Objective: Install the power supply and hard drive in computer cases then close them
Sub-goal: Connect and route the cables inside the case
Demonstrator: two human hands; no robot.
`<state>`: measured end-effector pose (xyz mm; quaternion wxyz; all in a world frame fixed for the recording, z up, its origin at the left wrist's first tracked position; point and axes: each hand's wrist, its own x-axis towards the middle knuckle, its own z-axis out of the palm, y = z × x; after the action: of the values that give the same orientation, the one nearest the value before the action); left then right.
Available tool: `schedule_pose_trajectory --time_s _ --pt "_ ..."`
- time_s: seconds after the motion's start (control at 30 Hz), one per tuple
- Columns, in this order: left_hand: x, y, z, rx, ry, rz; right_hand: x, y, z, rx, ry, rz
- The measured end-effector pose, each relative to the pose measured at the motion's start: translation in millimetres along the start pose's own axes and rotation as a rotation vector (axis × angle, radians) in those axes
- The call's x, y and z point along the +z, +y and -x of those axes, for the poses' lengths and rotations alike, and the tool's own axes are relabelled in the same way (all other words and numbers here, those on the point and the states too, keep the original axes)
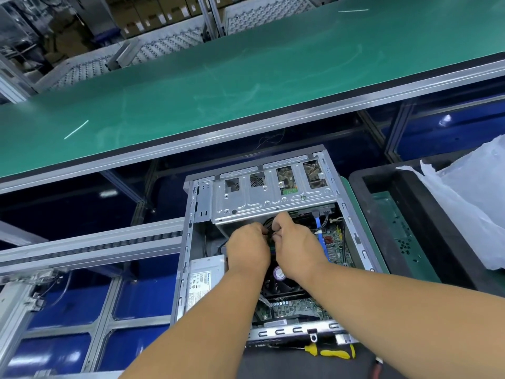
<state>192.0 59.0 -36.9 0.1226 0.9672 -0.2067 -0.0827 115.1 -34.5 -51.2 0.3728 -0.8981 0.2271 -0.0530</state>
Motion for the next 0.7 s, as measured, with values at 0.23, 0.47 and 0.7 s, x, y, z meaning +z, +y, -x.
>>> schedule_pose_trajectory --time_s 0.23,0.47,0.7 --pt "-3.0 0.8 0.6 -0.006 0.005 0.0 -3.6 -3.2 2.1 -0.046 -0.009 0.068" --pt "-4.2 2.6 1.3 0.007 0.005 -0.037 -5.3 -3.5 3.0 -0.067 0.011 0.063" --pt "0.3 -0.5 -1.3 0.031 0.012 -0.039 -5.7 -2.0 1.9 -0.067 0.037 0.016"
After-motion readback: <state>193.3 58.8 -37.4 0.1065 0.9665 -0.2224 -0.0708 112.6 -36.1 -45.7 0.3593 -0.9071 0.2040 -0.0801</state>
